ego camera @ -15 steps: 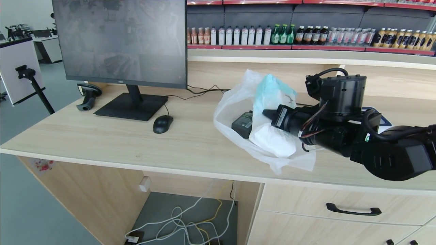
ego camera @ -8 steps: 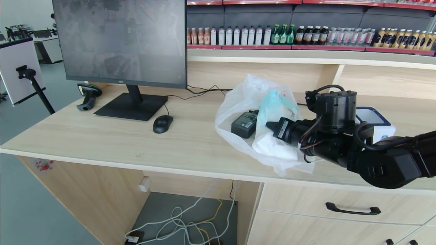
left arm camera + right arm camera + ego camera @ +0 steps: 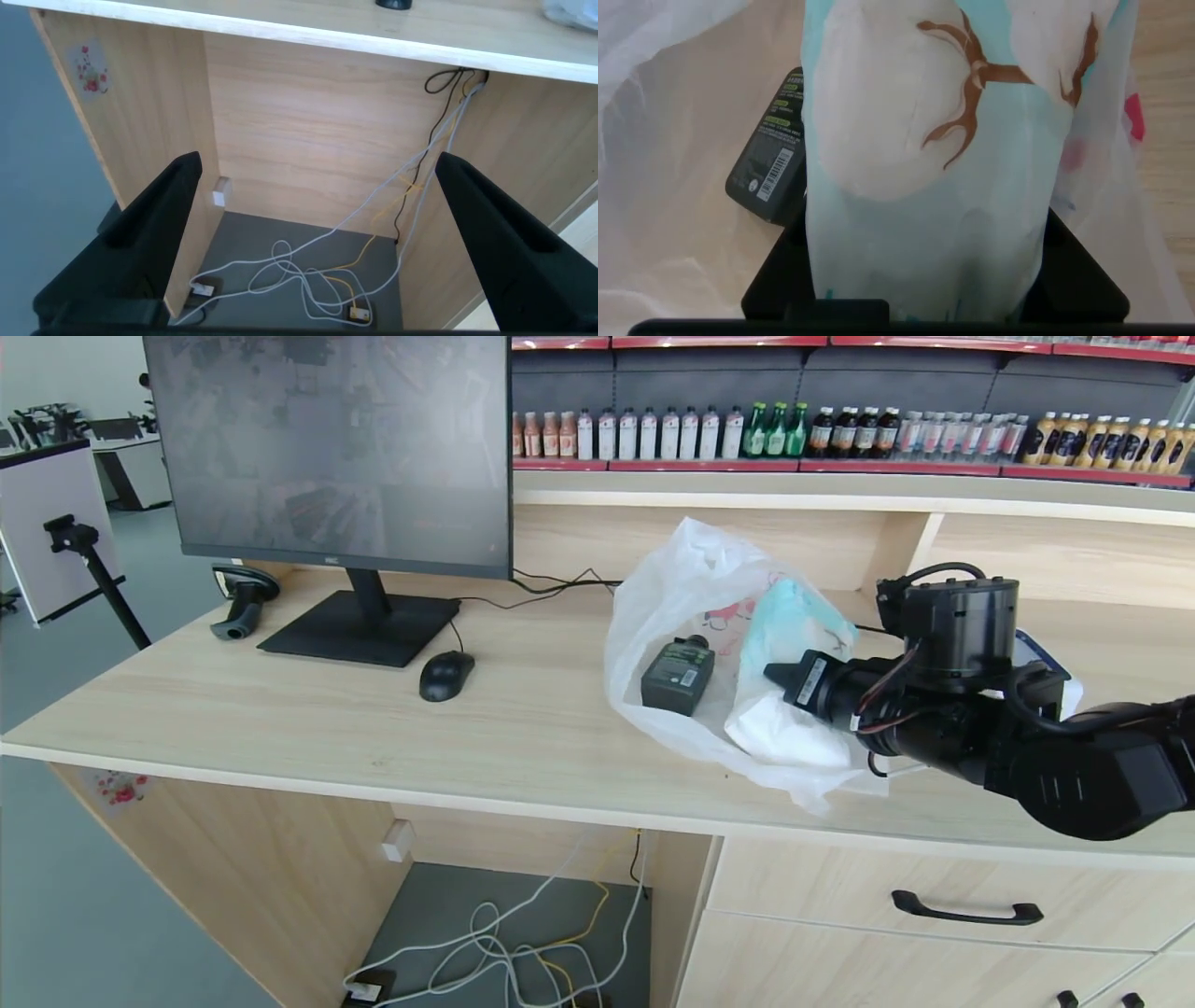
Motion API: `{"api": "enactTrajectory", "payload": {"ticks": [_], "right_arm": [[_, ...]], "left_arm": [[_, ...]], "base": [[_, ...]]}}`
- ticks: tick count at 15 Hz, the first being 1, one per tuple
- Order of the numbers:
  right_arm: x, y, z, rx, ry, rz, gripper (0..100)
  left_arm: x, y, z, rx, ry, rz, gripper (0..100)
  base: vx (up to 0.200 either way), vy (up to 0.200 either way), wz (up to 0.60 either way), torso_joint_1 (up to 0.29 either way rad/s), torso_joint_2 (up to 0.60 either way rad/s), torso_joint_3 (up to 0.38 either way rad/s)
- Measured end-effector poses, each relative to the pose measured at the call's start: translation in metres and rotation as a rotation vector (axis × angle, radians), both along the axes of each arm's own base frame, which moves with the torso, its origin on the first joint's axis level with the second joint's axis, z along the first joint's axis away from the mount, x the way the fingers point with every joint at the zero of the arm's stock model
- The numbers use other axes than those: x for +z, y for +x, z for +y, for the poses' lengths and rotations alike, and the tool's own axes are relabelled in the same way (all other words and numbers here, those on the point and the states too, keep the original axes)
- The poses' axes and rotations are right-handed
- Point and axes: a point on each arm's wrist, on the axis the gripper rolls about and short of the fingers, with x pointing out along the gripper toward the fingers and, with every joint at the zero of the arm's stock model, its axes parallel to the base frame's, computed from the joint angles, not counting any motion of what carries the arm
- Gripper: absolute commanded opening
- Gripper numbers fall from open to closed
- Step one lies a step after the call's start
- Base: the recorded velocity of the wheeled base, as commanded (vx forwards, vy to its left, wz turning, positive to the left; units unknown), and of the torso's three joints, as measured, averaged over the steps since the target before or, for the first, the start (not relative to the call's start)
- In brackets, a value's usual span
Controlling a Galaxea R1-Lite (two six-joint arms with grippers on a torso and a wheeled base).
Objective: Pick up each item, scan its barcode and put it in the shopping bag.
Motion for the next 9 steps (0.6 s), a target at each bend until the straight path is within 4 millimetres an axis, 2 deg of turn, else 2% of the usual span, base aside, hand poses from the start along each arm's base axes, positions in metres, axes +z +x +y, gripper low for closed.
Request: {"api": "enactTrajectory", "payload": {"ticks": [6,9], "right_arm": [[-0.004,-0.006,0.003,0.090,-0.138,0.024,0],[0.002,0.002,0.009,0.131,-0.172,0.070,0]], "left_arm": [[0.000,0.000,0.000,0.000,0.000,0.000,100],[0.000,0.000,0.000,0.000,0.001,-0.001,100]], "base": [[0.000,0.000,0.00,0.000,0.00,0.000],[0.000,0.000,0.00,0.000,0.00,0.000]]}}
